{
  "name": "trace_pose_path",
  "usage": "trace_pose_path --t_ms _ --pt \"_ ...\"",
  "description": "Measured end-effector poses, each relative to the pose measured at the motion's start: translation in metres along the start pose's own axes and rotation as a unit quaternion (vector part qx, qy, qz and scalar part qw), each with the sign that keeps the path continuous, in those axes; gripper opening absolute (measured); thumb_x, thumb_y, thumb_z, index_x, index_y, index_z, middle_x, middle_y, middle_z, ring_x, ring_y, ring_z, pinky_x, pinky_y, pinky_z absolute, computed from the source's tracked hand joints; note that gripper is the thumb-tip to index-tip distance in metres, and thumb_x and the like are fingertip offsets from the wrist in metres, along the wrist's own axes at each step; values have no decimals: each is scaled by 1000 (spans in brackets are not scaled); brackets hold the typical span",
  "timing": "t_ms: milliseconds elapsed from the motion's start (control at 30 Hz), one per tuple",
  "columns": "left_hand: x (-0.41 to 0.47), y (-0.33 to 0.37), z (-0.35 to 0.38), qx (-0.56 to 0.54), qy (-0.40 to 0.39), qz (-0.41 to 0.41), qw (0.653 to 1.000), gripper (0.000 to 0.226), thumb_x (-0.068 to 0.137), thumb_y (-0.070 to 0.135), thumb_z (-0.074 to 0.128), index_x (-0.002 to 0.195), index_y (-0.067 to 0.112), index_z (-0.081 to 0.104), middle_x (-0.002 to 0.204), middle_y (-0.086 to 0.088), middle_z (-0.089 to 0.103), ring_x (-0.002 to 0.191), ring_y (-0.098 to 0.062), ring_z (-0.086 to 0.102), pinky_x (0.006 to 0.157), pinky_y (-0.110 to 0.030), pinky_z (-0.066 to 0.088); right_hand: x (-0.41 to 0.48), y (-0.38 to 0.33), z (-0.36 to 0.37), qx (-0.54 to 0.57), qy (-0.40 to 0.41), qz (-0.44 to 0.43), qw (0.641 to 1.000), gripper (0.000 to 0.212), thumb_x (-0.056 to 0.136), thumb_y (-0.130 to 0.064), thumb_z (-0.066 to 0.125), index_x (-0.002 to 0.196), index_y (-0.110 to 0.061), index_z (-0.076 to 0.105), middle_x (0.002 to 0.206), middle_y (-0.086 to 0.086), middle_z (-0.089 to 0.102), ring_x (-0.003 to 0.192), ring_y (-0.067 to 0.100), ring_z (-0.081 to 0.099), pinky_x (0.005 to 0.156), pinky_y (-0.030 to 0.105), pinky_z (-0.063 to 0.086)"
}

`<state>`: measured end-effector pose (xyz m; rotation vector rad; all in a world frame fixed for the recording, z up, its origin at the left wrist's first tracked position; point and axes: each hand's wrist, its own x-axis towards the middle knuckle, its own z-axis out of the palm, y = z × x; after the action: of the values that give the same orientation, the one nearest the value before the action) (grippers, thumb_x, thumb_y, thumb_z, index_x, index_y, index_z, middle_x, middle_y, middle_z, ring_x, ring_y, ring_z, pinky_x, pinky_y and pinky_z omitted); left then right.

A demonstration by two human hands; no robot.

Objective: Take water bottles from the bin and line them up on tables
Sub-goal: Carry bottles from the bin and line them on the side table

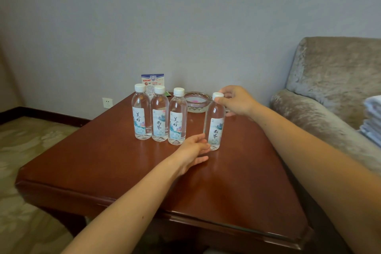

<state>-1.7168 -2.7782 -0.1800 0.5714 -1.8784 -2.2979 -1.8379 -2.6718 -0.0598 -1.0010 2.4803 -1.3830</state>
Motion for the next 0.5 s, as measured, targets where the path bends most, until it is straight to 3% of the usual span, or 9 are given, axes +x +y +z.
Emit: trace_pose_path --t_ms 167,300,500 --pt "-4 2 -14 -3 25 1 1000 56 96 0 53 148 10 36 145 -5 47 124 -21 54 100 -38 49 11 -8 21 -25 14 -22 999 17 92 -21 68 103 -10 63 98 15 67 103 40 67 84 58 56" --pt "-7 3 -25 0 42 5 999 56 96 0 53 148 10 37 144 -2 47 131 -20 48 102 -37 47 21 -12 36 -25 27 -22 999 23 87 -25 73 102 -11 61 102 17 68 101 36 67 87 55 55" --pt "-11 6 -31 5 54 9 998 55 96 2 53 147 14 38 151 -2 40 137 -18 41 99 -33 46 25 -17 51 -30 57 -30 997 23 83 -29 76 93 -16 59 79 -2 56 95 34 68 82 54 57"
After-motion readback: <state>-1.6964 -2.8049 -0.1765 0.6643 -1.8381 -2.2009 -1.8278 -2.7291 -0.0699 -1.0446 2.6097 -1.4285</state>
